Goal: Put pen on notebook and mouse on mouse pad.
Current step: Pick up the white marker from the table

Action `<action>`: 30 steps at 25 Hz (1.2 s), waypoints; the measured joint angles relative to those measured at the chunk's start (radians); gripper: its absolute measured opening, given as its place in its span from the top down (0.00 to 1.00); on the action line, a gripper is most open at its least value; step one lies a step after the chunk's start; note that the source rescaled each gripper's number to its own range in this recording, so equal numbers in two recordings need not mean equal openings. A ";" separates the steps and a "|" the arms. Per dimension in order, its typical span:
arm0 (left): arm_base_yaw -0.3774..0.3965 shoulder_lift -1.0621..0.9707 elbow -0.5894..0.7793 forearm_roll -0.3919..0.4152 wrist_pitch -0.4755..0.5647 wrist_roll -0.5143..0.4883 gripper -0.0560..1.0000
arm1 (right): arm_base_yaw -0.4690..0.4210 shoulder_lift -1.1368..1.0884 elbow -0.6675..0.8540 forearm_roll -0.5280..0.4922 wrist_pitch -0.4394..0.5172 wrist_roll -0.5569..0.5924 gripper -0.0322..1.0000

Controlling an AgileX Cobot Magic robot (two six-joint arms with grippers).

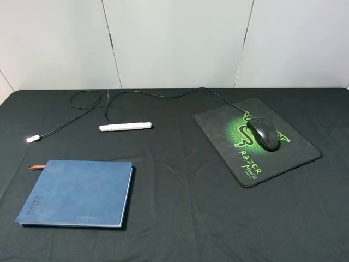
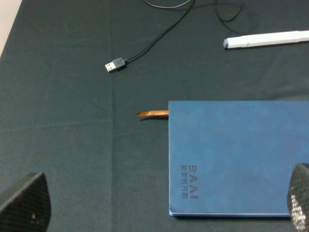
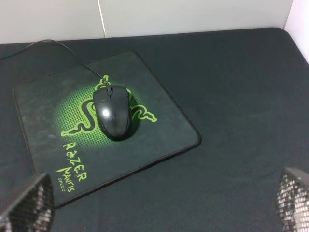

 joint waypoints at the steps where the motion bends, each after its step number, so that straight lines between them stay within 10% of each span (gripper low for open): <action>1: 0.000 0.000 0.000 0.000 0.000 0.000 0.02 | 0.000 0.000 0.000 0.000 0.000 0.000 0.00; 30: 0.000 0.000 0.000 0.000 0.000 0.000 0.02 | 0.000 0.000 0.000 0.000 -0.001 -0.001 0.00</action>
